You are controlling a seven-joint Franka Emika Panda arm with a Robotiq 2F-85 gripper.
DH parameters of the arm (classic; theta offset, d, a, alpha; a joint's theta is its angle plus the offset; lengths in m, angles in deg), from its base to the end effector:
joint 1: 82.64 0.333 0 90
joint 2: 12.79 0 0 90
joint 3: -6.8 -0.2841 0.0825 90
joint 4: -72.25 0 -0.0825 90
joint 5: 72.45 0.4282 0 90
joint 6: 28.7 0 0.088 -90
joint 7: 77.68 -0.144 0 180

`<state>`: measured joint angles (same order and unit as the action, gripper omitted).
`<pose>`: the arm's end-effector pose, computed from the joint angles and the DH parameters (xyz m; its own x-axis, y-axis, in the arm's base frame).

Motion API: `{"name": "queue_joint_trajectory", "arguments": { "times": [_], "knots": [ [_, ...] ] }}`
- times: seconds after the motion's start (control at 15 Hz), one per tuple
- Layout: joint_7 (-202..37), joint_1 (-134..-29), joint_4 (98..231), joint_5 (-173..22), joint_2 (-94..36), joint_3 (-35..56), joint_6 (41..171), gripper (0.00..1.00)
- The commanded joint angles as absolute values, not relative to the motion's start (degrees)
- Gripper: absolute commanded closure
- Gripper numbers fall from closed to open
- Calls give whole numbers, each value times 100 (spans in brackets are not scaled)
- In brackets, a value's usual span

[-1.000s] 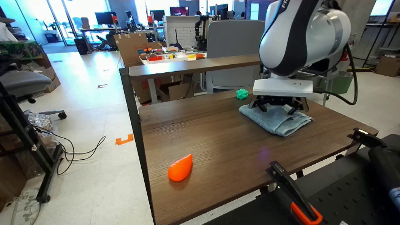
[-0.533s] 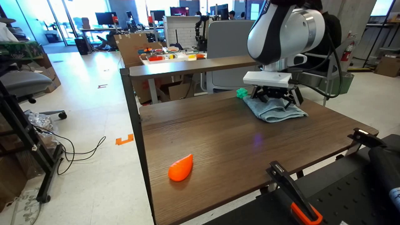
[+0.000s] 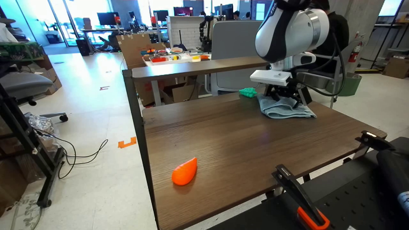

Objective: Use the towel to wipe the table

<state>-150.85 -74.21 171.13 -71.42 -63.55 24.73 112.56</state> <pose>0.6292 -0.1181 -0.0088 0.2207 -0.9574 0.1862 -0.9662 -0.1884 0.1761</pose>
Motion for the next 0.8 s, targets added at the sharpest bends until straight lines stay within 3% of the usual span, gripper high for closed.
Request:
{"name": "queue_joint_trajectory", "arguments": {
  "times": [0.0, 0.73],
  "knots": [
    [-14954, -7278, 17803, -7743, -6532, 2534, 11602, 0],
    [-14835, -6192, 20365, -10350, -5550, 3839, 13389, 0]
  ]
}}
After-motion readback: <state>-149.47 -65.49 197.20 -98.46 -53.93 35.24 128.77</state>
